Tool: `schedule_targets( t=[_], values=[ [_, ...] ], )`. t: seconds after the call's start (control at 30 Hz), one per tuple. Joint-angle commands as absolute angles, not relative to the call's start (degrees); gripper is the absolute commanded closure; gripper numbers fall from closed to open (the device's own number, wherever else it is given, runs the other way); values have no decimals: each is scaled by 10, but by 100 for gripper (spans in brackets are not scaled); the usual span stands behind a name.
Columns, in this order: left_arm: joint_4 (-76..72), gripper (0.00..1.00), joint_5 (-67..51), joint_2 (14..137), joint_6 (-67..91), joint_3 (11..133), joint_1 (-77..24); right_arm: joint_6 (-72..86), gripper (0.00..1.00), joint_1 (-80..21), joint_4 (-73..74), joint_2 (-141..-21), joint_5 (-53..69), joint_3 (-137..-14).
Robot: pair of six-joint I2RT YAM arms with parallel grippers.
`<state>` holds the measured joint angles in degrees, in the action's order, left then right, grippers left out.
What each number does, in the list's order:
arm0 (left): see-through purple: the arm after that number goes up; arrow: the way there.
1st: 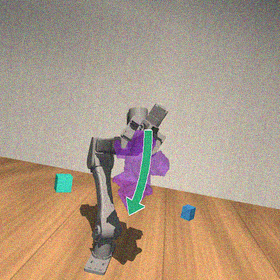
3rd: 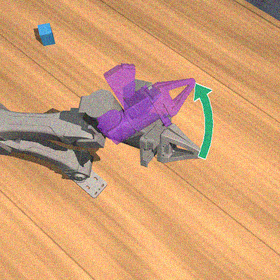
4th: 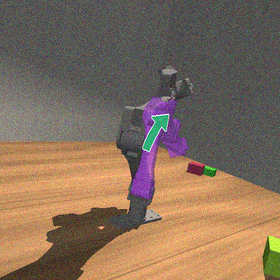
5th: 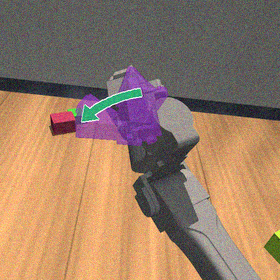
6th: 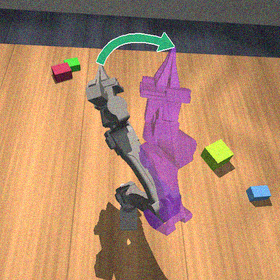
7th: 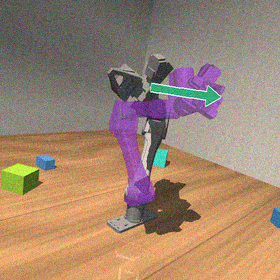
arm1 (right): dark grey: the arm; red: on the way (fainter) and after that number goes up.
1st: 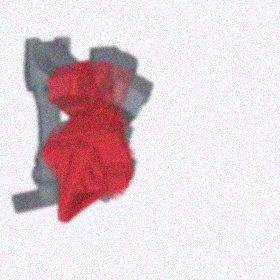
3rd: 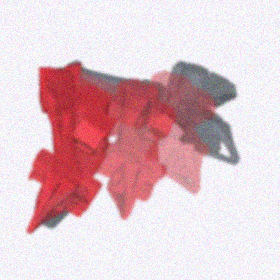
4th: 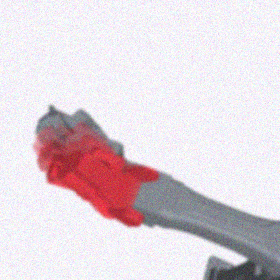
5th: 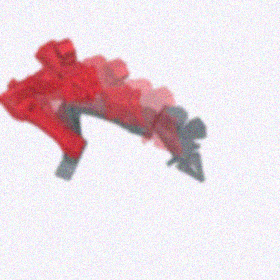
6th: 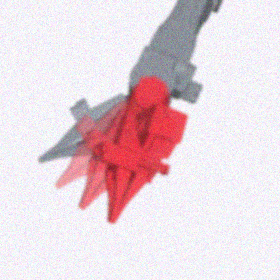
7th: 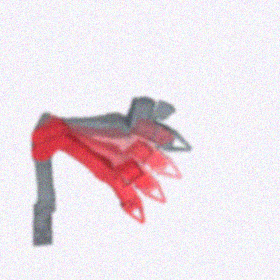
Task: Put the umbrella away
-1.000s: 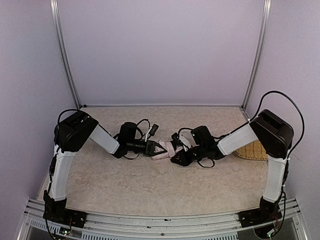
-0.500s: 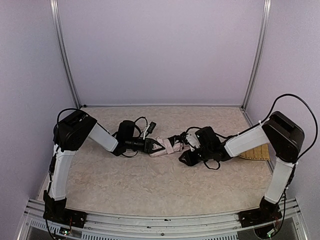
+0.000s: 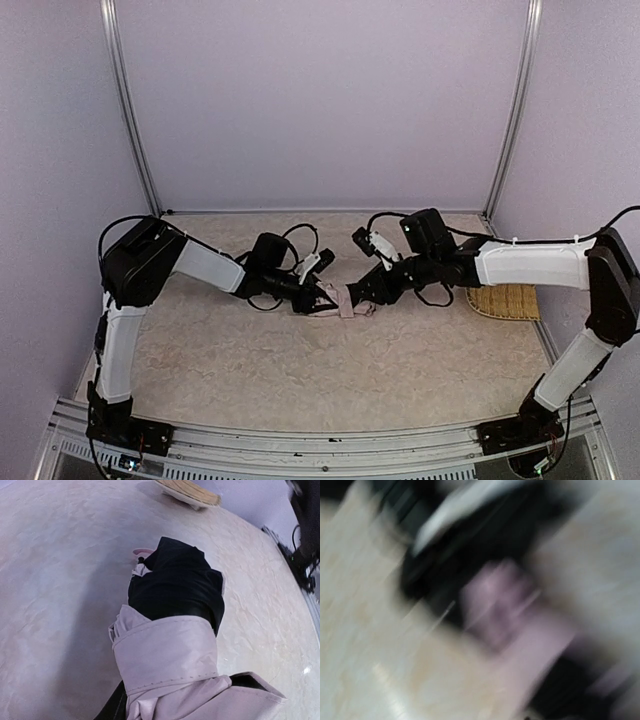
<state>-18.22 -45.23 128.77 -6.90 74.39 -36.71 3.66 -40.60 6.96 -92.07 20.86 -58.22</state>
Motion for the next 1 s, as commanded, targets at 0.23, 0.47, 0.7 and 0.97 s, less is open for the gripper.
schedule_targets(
  t=[0.23,0.47,0.7,0.97],
  values=[
    [-146,12,-285,1198,-322,644,-452,-6,60,-357,132,-919,217,-594],
    [-200,1,-350,1108,-331,567,-427,-58,57,-361,153,-928,258,-599],
    [-274,1,-394,1060,-232,492,-392,-117,52,-420,164,-937,263,-598],
    [-296,1,-372,1051,-198,462,-381,-170,30,-488,175,-962,78,-584]
  ],
)
